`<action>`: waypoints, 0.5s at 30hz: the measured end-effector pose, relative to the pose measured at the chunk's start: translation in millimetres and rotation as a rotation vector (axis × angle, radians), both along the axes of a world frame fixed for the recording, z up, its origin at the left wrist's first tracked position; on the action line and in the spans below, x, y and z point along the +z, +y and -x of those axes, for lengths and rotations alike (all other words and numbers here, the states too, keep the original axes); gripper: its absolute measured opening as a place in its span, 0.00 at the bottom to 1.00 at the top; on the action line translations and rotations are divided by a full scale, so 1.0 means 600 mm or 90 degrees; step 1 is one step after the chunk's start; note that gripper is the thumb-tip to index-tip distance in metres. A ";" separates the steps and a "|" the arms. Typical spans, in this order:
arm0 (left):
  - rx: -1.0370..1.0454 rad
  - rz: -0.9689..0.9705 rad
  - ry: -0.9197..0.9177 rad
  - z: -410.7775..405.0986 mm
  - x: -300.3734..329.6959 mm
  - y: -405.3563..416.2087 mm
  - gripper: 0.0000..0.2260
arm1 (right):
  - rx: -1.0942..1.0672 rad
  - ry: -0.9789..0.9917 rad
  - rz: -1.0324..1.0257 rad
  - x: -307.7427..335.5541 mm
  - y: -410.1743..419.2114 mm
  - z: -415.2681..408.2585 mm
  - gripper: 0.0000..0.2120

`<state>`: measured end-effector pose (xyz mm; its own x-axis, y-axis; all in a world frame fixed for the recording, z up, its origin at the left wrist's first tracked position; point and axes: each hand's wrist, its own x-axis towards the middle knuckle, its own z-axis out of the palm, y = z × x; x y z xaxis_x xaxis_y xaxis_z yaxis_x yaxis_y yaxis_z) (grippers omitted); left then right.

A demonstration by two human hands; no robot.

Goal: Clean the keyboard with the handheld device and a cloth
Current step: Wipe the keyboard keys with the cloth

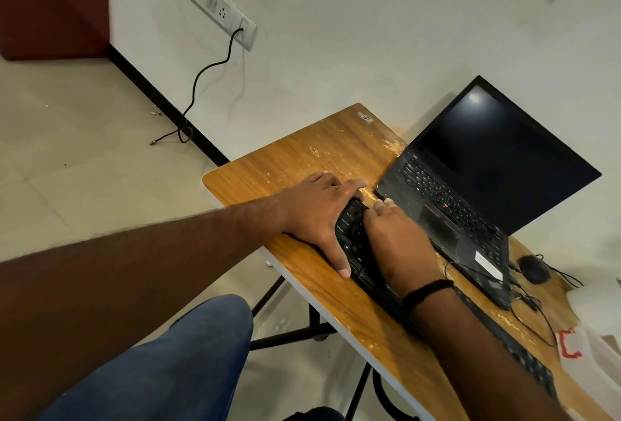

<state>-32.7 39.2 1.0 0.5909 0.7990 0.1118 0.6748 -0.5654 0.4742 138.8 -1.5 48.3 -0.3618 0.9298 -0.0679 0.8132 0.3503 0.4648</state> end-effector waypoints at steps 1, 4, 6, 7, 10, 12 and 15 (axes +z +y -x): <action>0.000 0.000 0.001 0.000 0.001 -0.001 0.65 | 0.005 0.013 0.000 0.003 0.000 -0.001 0.18; 0.001 0.004 0.004 0.000 0.002 -0.001 0.65 | -0.001 0.036 0.000 0.014 0.006 0.005 0.17; 0.001 0.009 0.001 0.001 0.001 -0.001 0.65 | -0.012 0.055 0.001 0.017 0.014 0.015 0.14; 0.000 0.011 -0.002 0.001 0.001 0.000 0.65 | -0.019 0.065 0.000 0.019 0.019 0.018 0.12; -0.003 0.006 -0.009 0.000 -0.001 0.002 0.66 | -0.070 0.122 -0.024 0.025 0.038 0.016 0.08; 0.000 0.003 -0.007 0.000 -0.004 0.004 0.66 | -0.107 0.195 -0.049 0.026 0.045 0.013 0.09; 0.007 0.007 -0.001 0.001 -0.001 0.002 0.66 | -0.110 0.234 -0.041 0.015 0.032 0.028 0.10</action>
